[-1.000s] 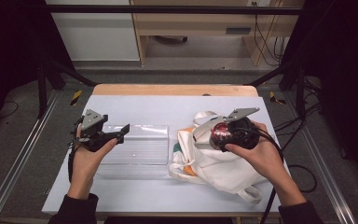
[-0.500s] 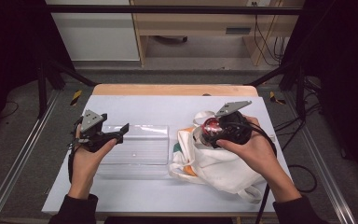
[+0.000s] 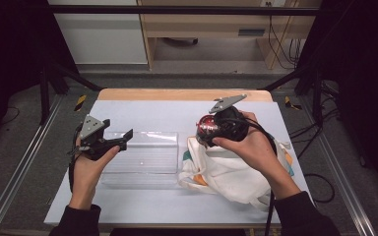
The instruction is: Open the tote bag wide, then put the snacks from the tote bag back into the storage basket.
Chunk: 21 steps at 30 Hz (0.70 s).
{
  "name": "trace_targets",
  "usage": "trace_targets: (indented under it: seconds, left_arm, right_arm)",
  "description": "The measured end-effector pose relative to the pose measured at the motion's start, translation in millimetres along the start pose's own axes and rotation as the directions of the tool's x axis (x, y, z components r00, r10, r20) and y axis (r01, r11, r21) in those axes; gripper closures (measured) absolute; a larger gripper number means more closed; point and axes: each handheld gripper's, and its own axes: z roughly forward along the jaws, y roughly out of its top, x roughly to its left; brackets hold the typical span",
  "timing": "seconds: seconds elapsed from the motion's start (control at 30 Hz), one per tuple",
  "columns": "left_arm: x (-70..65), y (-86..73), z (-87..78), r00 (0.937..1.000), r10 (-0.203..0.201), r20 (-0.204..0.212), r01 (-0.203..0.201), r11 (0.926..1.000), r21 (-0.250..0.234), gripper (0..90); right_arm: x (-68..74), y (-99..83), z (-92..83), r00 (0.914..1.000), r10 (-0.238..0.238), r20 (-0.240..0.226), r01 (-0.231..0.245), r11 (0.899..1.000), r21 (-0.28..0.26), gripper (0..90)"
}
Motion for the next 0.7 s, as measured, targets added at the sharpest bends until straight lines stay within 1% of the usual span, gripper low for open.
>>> trace_targets:
  seconds: [0.07,0.13,0.17,0.33,0.43,0.5,0.53,0.7]
  left_arm:
    - [0.7,-0.9,0.7,1.0,0.003,0.002,-0.003,1.0,0.005,9.1]
    - [0.9,-1.6,0.9,1.0,0.003,0.002,-0.003,1.0,0.007,9.1]
    - [1.3,-1.8,0.8,1.0,0.004,0.002,-0.004,1.0,0.008,9.1]
    - [3.5,-2.5,-0.3,1.0,-0.001,-0.003,0.001,1.0,0.008,9.1]
    - [5.0,-2.0,-2.3,1.0,-0.006,-0.006,0.006,1.0,0.001,9.0]
    - [5.9,-1.6,-3.3,1.0,-0.008,-0.005,0.008,1.0,-0.004,9.0]
    - [6.4,-1.7,-3.4,0.9999,-0.009,-0.005,0.009,1.0,-0.004,9.0]
    - [8.0,-3.0,-2.5,1.0,-0.01,-0.002,0.01,1.0,0.0,8.9]
  right_arm:
    - [0.8,2.4,6.0,1.0,-0.008,0.002,0.008,1.0,0.004,26.0]
    - [0.9,3.0,8.0,0.9999,-0.011,0.001,0.011,1.0,0.003,26.0]
    - [1.4,3.7,10.1,1.0,-0.003,0.0,0.003,1.0,-0.001,26.0]
    - [2.0,8.0,16.6,1.0,0.004,-0.005,-0.004,1.0,-0.011,26.0]
    - [2.6,11.6,20.2,0.9999,-0.011,-0.006,0.011,1.0,-0.005,26.0]
    - [3.3,13.7,22.7,0.9999,-0.011,-0.007,0.011,1.0,-0.007,26.0]
    - [3.5,14.6,23.8,0.9998,-0.019,-0.008,0.019,1.0,-0.003,26.0]
    - [6.2,18.4,29.9,0.9995,-0.029,-0.012,0.029,1.0,-0.005,26.0]
